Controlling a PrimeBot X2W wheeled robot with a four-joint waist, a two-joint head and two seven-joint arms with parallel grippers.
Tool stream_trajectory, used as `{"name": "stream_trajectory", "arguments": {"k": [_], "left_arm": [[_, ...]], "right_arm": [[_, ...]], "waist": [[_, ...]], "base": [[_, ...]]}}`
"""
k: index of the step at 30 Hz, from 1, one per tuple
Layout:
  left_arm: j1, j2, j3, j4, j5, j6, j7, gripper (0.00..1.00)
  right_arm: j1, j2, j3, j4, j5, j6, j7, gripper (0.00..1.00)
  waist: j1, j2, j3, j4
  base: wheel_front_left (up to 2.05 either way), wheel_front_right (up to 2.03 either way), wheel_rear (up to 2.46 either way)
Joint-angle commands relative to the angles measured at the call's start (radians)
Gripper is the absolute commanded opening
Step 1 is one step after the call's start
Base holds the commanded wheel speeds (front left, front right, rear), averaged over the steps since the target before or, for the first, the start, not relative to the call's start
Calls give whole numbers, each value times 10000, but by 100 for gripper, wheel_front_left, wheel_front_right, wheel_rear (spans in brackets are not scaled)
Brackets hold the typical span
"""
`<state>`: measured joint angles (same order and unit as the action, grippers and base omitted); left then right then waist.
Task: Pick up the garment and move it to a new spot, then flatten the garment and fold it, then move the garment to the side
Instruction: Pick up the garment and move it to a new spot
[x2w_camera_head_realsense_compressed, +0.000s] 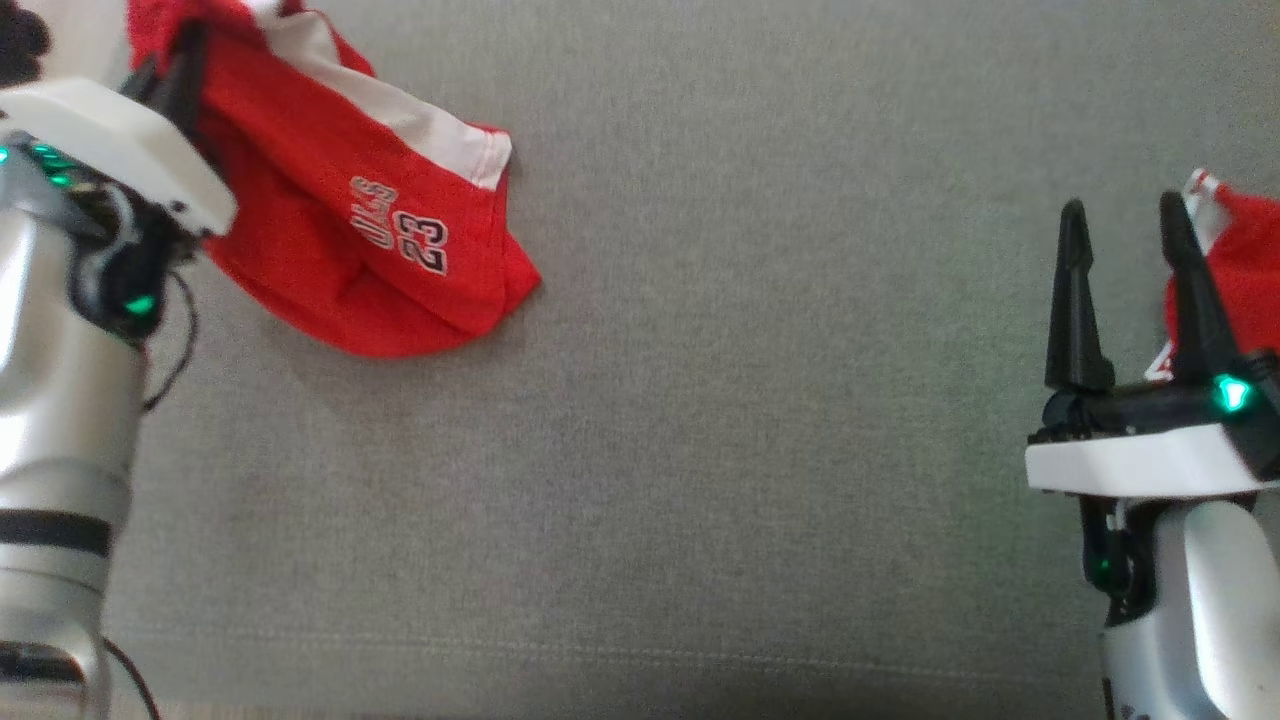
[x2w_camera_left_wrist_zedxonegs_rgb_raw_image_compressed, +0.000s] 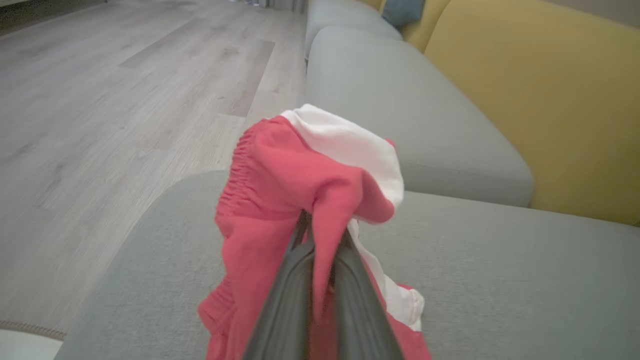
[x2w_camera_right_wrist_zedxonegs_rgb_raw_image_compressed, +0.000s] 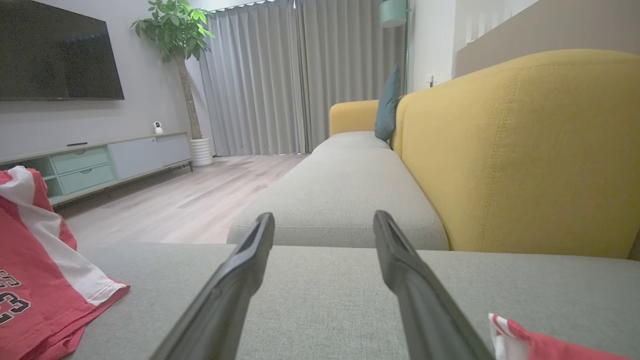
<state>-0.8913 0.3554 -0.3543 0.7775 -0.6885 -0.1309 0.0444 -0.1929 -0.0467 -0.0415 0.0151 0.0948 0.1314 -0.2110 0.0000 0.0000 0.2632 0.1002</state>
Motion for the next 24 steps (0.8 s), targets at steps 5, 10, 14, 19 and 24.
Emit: {"name": "stream_trajectory", "arguments": {"k": [5,10,14,19,24], "left_arm": [[14,-145,69,-1463,-184,120,-374,0],[341,-980,-130,-2695,-321,559,-418,0],[474,-1840,-351,-3485,-350,980,-642,0],[807,-2658,-449,-3957,-485,1470,-1351,0],[1454,-3028,-536,-4564,-1321,1995,-2593,0]], "right_arm": [[-4,-35,290,112,315,-7,-258,100],[-51,-35,298,395,449,-7,-373,100],[-122,-35,189,488,469,-7,-427,100],[-260,-35,132,546,532,-7,-460,100],[-264,-35,-36,565,559,-7,-484,100]], "waist": [[0,0,-1182,-375],[0,0,-1585,-866],[0,0,-1717,-1277],[0,0,-1763,-1707],[0,0,-1715,-1945]], "base": [[0,0,0],[0,0,0],[0,0,0],[0,0,0],[0,0,0]]}}
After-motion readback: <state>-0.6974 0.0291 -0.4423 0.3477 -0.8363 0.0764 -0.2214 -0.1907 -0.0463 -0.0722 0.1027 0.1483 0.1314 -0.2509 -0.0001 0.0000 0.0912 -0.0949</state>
